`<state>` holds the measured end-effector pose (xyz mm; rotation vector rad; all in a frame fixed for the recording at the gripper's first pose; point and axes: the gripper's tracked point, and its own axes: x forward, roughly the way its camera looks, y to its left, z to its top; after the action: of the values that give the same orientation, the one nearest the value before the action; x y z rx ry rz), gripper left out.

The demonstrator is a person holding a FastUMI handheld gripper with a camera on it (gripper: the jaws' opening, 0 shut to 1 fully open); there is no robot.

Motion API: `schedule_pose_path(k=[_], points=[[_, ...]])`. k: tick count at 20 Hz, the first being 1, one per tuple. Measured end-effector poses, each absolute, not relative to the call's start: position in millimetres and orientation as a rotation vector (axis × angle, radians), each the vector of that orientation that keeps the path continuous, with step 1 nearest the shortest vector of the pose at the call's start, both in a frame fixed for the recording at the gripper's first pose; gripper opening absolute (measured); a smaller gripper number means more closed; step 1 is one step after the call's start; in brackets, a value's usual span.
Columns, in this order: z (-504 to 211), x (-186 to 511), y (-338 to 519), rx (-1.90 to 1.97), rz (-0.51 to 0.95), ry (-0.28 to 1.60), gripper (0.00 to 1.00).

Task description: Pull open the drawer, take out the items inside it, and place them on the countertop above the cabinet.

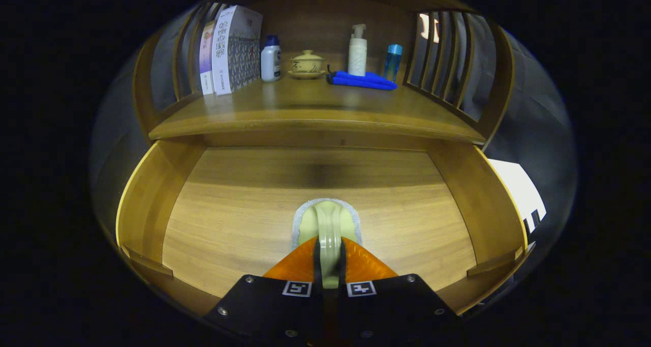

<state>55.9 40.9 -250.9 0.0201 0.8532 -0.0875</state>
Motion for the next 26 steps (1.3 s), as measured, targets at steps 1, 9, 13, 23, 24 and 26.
schedule_pose_path(k=[1,9,13,23,24,26], points=[[-242.1,55.2,38.4,0.039,-0.091,0.831,0.11],[-158.5,81.5,5.6,0.036,-0.155,0.596,0.11],[-135.6,102.0,11.4,0.040,-0.135,0.543,0.11],[-109.2,170.1,41.0,0.027,-0.077,0.431,0.11],[-108.4,177.3,42.4,0.013,-0.074,0.421,0.11],[-107.2,192.4,43.9,-0.031,-0.066,0.407,0.11]])
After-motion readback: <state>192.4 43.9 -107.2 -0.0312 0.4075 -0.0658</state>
